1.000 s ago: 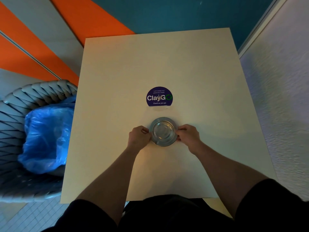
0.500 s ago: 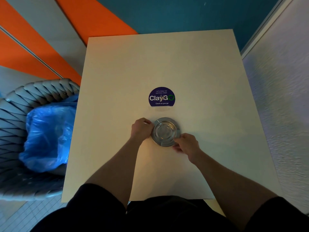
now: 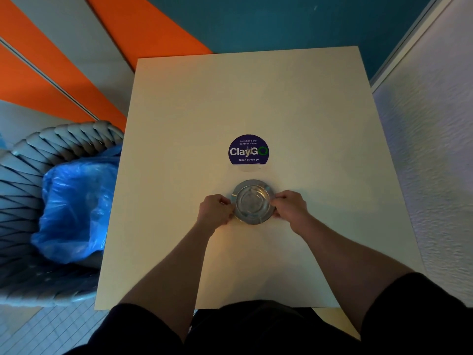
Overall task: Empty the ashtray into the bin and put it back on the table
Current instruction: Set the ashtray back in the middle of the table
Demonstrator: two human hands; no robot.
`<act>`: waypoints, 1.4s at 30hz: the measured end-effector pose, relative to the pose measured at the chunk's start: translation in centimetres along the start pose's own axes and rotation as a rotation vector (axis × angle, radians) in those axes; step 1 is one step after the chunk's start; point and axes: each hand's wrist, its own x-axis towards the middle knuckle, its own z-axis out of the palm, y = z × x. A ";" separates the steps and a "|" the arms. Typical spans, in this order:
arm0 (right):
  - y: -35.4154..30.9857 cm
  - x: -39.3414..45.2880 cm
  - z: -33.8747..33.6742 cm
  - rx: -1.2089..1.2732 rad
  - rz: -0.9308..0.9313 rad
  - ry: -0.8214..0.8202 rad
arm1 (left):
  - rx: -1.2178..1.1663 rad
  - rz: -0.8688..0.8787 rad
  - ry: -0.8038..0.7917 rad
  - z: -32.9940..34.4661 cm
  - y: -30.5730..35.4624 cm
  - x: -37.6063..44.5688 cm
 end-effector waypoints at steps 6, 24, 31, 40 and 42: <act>0.4 -0.3 -0.3 -0.003 -0.010 -0.022 | -0.026 0.006 0.025 -0.3 1.0 0.3; 0.8 -0.8 -0.7 0.017 -0.005 -0.053 | 0.011 0.025 0.046 0.1 1.4 -0.3; 1.1 -1.1 -0.7 0.004 -0.004 -0.065 | 0.006 0.034 0.064 0.1 1.2 -0.4; 1.0 -1.1 -0.7 -0.001 -0.002 -0.046 | 0.005 0.021 0.064 0.2 1.0 -0.6; 0.9 -1.1 -0.6 -0.011 -0.002 -0.047 | 0.009 0.023 0.069 0.2 1.1 -0.5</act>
